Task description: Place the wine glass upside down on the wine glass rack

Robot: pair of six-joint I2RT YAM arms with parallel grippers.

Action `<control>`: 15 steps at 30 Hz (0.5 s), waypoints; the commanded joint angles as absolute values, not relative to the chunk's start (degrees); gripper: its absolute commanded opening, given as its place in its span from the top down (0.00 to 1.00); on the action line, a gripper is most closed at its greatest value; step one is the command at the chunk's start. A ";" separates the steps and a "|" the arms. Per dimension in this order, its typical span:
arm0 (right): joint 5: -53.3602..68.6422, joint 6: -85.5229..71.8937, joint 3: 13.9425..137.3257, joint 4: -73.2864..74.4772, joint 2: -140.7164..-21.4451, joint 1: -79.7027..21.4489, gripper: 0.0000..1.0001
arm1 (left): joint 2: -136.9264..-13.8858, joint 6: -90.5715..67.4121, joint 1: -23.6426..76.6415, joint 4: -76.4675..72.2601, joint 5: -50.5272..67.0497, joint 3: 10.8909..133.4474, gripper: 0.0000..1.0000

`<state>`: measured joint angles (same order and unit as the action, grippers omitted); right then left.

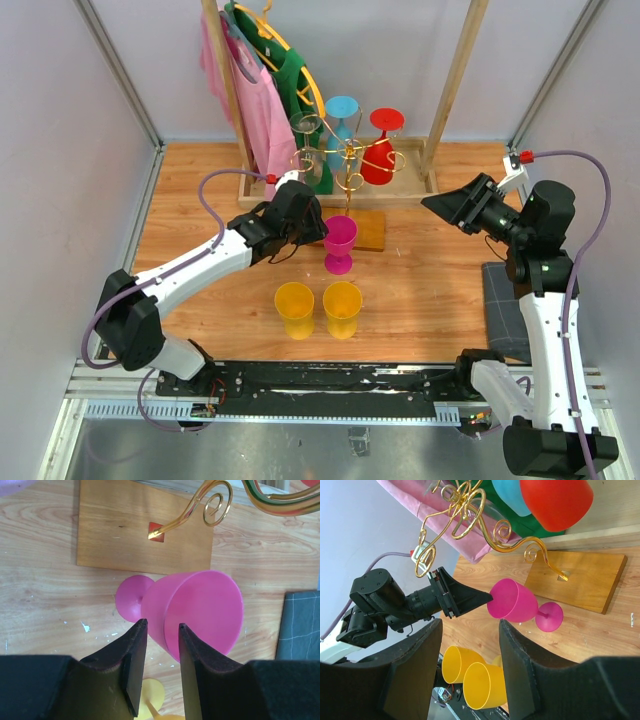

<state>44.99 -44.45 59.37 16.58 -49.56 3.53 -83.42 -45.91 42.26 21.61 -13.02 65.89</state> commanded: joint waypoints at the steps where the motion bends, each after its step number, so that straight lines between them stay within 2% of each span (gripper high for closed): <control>1: 45.18 -43.65 58.95 15.75 -48.82 3.16 0.50 | -83.47 -46.21 42.96 20.19 -14.55 65.94 0.64; 15: 45.16 -44.27 58.86 15.43 -48.69 3.16 0.50 | -81.42 -46.67 42.98 19.90 -14.77 61.85 0.67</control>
<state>44.99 -44.47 59.37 16.56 -49.54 3.53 -83.11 -46.48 42.37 20.64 -13.04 63.05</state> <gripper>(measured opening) 0.504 0.338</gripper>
